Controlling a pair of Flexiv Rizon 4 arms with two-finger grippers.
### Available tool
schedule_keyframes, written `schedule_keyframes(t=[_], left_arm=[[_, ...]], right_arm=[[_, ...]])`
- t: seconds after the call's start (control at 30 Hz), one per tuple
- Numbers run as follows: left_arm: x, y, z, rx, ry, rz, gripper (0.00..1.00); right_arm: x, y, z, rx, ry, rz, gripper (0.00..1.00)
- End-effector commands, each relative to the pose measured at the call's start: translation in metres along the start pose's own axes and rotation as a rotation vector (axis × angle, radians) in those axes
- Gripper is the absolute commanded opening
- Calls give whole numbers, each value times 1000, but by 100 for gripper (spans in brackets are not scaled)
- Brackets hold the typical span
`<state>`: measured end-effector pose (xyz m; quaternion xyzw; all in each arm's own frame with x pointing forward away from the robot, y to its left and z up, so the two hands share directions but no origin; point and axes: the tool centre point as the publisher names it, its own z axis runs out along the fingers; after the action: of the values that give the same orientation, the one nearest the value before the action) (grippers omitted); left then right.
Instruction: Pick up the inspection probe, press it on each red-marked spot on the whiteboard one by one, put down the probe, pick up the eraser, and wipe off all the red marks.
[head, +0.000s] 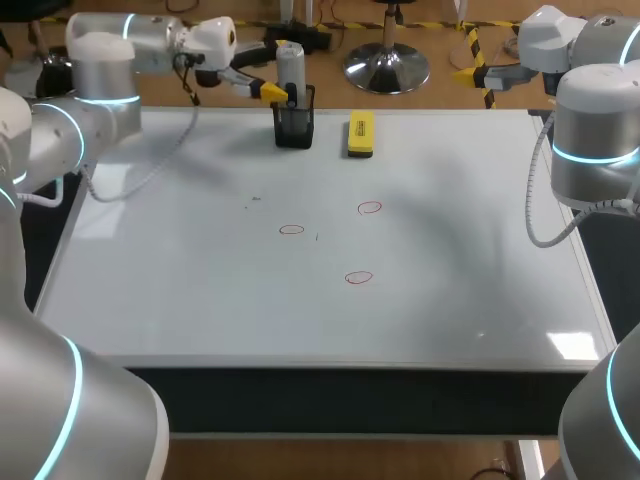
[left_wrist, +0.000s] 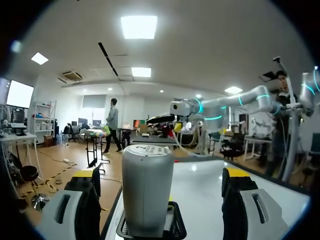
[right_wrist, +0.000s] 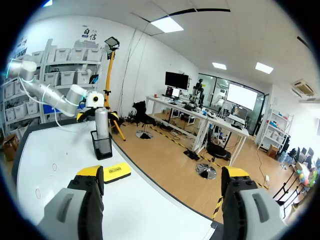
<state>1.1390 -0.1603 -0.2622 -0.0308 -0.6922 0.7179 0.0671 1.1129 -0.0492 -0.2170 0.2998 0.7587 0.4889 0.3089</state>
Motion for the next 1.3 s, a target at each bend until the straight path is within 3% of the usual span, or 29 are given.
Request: schedule_keyframes(t=[0.03, 0.73, 1.3], left_arm=[[-7, 1, 7, 1, 161, 3, 100], [-20, 9, 27, 6, 78, 5, 100], [-26, 17, 18, 6, 38, -7, 100]], right_arm=[[0, 0, 0, 1, 1, 0, 100], [0, 0, 0, 1, 1, 0, 100], [0, 0, 0, 1, 1, 0, 100]])
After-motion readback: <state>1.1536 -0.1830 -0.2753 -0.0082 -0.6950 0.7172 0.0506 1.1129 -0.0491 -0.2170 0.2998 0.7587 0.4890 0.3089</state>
